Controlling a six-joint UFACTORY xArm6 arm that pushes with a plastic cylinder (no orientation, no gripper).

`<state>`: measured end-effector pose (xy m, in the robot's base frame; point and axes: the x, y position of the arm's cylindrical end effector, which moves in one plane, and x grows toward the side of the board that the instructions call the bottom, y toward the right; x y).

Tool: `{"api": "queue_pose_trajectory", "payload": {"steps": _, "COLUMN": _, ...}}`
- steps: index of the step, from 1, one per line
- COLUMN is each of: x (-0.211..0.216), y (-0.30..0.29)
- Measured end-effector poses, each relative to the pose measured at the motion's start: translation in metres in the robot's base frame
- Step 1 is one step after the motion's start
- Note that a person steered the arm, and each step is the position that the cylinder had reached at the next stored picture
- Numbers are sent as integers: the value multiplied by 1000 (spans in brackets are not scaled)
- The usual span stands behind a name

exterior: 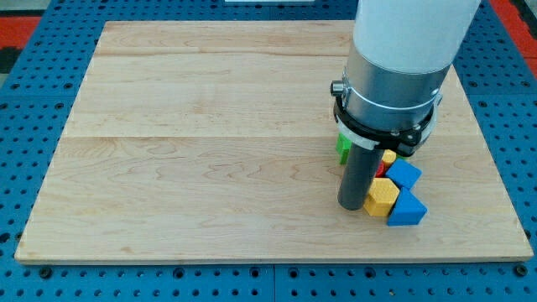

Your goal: Separate the yellow hexagon from the group of blocks

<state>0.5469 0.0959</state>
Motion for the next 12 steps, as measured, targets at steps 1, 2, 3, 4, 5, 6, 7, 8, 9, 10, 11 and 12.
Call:
{"api": "queue_pose_trajectory", "payload": {"steps": 1, "x": 2, "y": 0}}
{"api": "queue_pose_trajectory", "payload": {"steps": 2, "x": 3, "y": 6}}
{"api": "queue_pose_trajectory", "payload": {"steps": 3, "x": 26, "y": 13}}
{"api": "queue_pose_trajectory", "payload": {"steps": 4, "x": 47, "y": 14}}
{"api": "queue_pose_trajectory", "payload": {"steps": 5, "x": 53, "y": 55}}
{"api": "queue_pose_trajectory", "payload": {"steps": 6, "x": 46, "y": 77}}
{"api": "queue_pose_trajectory", "payload": {"steps": 7, "x": 30, "y": 77}}
{"api": "queue_pose_trajectory", "payload": {"steps": 8, "x": 15, "y": 76}}
{"api": "queue_pose_trajectory", "payload": {"steps": 9, "x": 2, "y": 72}}
{"api": "queue_pose_trajectory", "payload": {"steps": 10, "x": -8, "y": 66}}
{"api": "queue_pose_trajectory", "payload": {"steps": 11, "x": 0, "y": 53}}
{"api": "queue_pose_trajectory", "payload": {"steps": 12, "x": -6, "y": 13}}
